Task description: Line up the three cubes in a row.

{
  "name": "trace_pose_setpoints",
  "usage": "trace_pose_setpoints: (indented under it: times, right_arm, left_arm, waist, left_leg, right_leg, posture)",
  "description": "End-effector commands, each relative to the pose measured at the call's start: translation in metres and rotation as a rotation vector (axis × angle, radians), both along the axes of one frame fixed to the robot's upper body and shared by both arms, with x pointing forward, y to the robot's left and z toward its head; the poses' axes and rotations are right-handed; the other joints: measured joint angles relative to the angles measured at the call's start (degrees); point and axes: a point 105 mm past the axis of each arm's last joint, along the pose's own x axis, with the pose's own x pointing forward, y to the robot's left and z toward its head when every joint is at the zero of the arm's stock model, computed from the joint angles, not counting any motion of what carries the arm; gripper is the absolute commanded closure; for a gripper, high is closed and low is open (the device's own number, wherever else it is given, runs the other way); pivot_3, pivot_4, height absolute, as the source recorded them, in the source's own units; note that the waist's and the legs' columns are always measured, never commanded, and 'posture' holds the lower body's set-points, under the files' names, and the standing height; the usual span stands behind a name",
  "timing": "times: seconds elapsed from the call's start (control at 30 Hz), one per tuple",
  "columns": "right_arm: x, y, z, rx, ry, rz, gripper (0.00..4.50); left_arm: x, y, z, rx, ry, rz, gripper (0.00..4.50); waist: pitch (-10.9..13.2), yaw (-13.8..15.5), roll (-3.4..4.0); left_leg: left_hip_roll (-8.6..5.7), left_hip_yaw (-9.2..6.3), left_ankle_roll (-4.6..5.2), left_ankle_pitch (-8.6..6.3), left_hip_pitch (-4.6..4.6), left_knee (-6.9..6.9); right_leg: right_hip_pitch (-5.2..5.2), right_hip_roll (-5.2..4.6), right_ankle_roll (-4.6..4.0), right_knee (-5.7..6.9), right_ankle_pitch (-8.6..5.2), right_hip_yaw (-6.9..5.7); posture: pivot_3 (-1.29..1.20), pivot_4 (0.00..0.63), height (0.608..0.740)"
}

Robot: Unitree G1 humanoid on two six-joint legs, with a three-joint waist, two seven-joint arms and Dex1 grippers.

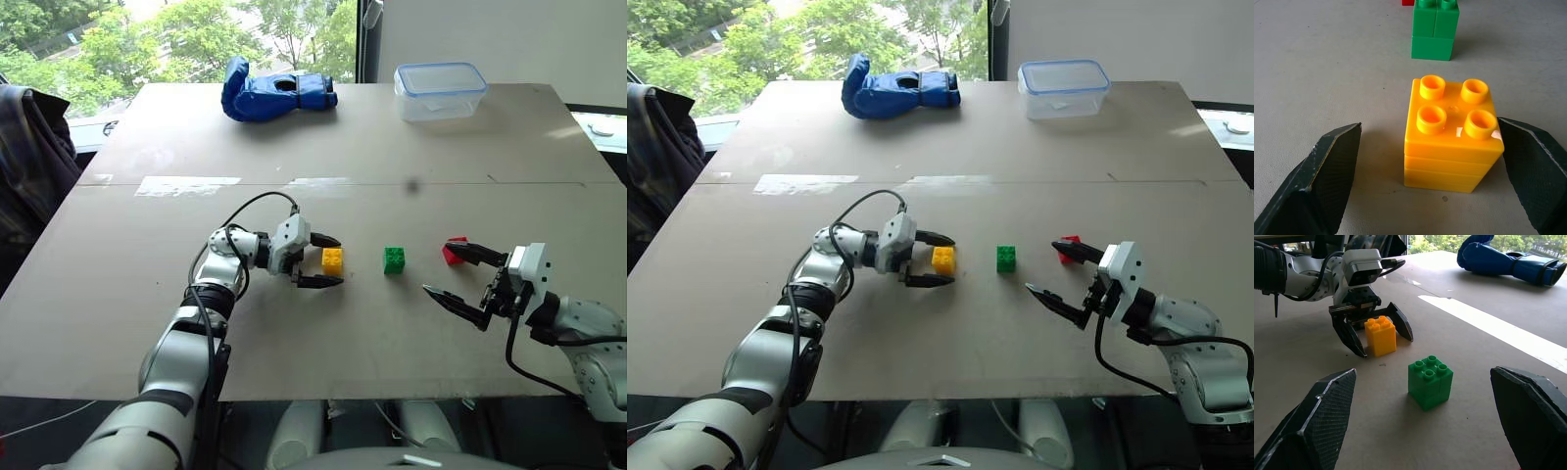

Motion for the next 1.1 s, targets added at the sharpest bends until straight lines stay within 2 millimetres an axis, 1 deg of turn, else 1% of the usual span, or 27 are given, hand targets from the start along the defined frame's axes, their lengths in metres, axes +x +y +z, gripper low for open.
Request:
trace_pose_setpoints:
  times: [0.03,0.13,0.2,0.43,0.5,0.57,0.7,0.8,0.87,0.97,1.03,1.1]
  right_arm:
    - [0.000,-0.001,0.007,0.003,-0.035,0.004,0.00]
    - [-0.003,-0.005,0.006,-0.003,-0.036,0.005,0.00]
    - [-0.006,-0.008,0.004,-0.011,-0.029,0.003,0.00]
    - [-0.020,-0.024,-0.016,-0.061,0.042,-0.017,0.00]
    - [-0.024,-0.028,-0.024,-0.068,0.070,-0.027,0.00]
    - [-0.027,-0.034,-0.035,-0.069,0.102,-0.052,0.00]
    - [-0.033,-0.042,-0.053,-0.090,0.137,-0.088,0.00]
    - [-0.036,-0.049,-0.061,-0.066,0.163,-0.135,0.00]
    - [-0.039,-0.051,-0.066,-0.064,0.173,-0.147,0.00]
    - [-0.041,-0.057,-0.071,-0.069,0.179,-0.167,0.00]
    - [-0.042,-0.060,-0.074,-0.073,0.182,-0.175,0.00]
    - [-0.043,-0.062,-0.076,-0.077,0.182,-0.178,0.00]
  left_arm:
    - [-0.005,0.011,0.004,-0.034,-0.007,0.004,0.05]
    - [-0.011,0.017,0.009,-0.063,-0.014,0.005,0.05]
    - [-0.017,0.026,0.012,-0.070,-0.024,0.006,0.05]
    - [-0.031,0.058,0.024,-0.092,-0.081,0.128,0.05]
    - [-0.040,0.065,0.027,-0.107,-0.082,0.166,0.05]
    - [-0.057,0.070,0.025,-0.113,-0.071,0.200,0.05]
    - [-0.090,0.069,0.022,-0.150,0.001,0.329,0.05]
    - [-0.108,0.068,0.010,-0.130,0.039,0.482,0.05]
    - [-0.116,0.066,0.004,-0.119,0.033,0.584,0.05]
    - [-0.131,0.057,-0.014,-0.063,0.096,0.687,0.05]
    - [-0.139,0.048,-0.018,-0.074,0.123,0.720,0.05]
    - [-0.141,0.044,-0.020,-0.072,0.135,0.753,0.05]
  waist:
    - [0.0,-0.2,0.00]
    - [0.0,-0.2,0.00]
    - [0.0,-0.2,0.00]
    - [0.0,0.1,0.01]
    - [0.0,0.1,0.02]
    - [0.0,-0.1,0.03]
    - [0.0,0.1,0.06]
    - [0.0,0.3,0.10]
    - [0.0,0.4,0.18]
    - [0.0,0.5,0.17]
    - [0.0,0.5,0.21]
    - [-0.1,0.5,0.24]
  left_leg:
    - [0.01,0.01,0.00,0.00,0.00,0.00]
    - [0.05,0.01,0.00,0.00,-0.01,-0.01]
    - [0.07,-0.01,0.00,0.00,-0.02,-0.01]
    - [0.17,-0.01,0.00,0.00,-0.01,-0.01]
    - [0.20,-0.01,0.00,0.00,-0.02,-0.01]
    - [0.24,0.02,0.01,-0.01,-0.02,-0.02]
    - [0.33,0.13,0.02,-0.02,0.05,-0.19]
    - [0.41,0.07,0.02,-0.03,0.07,-0.20]
    - [0.41,0.07,0.02,-0.03,0.11,-0.20]
    - [0.39,0.07,0.02,-0.03,0.14,-0.20]
    - [0.39,0.07,0.02,-0.03,0.20,-0.20]
    - [0.37,0.09,0.02,-0.03,0.21,-0.20]
  right_leg:
    - [0.00,0.00,0.00,0.00,0.00,0.01]
    - [-0.01,0.02,0.00,-0.01,0.00,0.02]
    - [-0.01,0.01,0.00,-0.02,0.00,0.01]
    - [0.00,-0.03,0.00,-0.04,0.00,0.02]
    - [-0.01,-0.04,0.00,-0.03,0.00,0.03]
    - [-0.02,-0.05,0.00,-0.05,0.00,0.07]
    - [-0.03,-0.14,-0.01,-0.15,0.00,0.25]
    - [0.00,-0.32,-0.02,-0.16,-0.01,0.33]
    - [0.06,-0.36,-0.03,-0.17,-0.02,0.32]
    - [0.13,-0.36,-0.03,-0.20,-0.03,0.31]
    - [0.18,-0.31,-0.03,-0.20,-0.03,0.30]
    - [0.19,-0.15,-0.03,-0.20,-0.03,0.32]
  posture:
    - [0.00,0.150,0.740]
    - [0.00,0.150,0.740]
    - [0.00,0.150,0.740]
    - [0.00,0.150,0.740]
    - [0.00,0.150,0.740]
    - [0.00,0.150,0.740]
    - [0.00,0.150,0.740]
    - [0.00,0.150,0.740]
    - [0.00,0.150,0.740]
    - [0.00,0.150,0.740]
    - [0.00,0.150,0.740]
    - [0.00,0.150,0.740]
